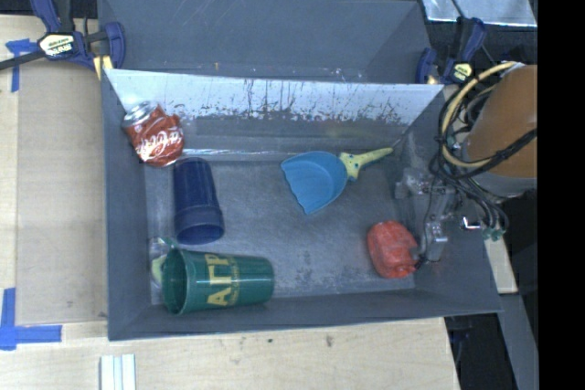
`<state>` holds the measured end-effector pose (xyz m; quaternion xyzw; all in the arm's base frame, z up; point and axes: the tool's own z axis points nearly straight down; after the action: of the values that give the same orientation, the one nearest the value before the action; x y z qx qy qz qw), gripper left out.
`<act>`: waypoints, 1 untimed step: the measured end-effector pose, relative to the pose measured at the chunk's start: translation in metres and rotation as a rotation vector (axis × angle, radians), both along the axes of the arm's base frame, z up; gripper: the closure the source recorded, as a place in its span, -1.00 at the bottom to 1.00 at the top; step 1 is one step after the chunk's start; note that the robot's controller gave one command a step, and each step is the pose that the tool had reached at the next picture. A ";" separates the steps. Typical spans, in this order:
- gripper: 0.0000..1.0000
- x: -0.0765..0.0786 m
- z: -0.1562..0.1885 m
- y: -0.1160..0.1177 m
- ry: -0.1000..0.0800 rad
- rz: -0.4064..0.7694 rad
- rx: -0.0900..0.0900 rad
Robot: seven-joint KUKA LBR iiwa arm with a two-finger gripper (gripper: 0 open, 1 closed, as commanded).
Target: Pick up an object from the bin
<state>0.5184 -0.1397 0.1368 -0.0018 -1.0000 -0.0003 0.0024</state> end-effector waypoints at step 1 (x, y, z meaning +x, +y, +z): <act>-1.00 0.002 0.004 0.000 -0.008 0.003 -0.002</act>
Offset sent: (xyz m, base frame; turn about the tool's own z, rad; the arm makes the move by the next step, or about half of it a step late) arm -0.0258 -0.0114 -0.0636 -0.0782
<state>0.5203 -0.1393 0.1412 -0.0003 -1.0000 0.0005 -0.0015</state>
